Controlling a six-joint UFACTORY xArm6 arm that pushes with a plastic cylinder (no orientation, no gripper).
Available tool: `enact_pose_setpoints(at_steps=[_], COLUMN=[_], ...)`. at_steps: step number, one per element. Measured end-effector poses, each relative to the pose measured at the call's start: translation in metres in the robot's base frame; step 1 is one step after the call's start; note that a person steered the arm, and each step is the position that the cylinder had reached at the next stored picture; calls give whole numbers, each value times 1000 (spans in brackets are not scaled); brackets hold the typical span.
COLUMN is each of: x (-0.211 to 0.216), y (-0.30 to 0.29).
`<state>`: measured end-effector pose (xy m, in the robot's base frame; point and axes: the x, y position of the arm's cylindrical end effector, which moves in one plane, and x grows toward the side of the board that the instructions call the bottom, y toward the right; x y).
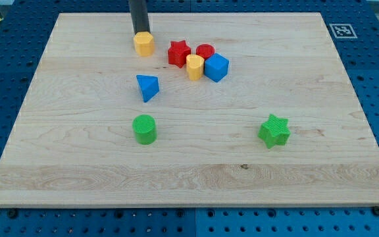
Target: Push the yellow hexagon towards the yellow heart
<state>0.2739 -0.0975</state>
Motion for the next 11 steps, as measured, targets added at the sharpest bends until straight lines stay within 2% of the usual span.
enact_pose_setpoints(at_steps=[1, 3, 4, 8, 11], x=[18, 20, 33, 31, 35], y=[1, -47, -47, -59, -5])
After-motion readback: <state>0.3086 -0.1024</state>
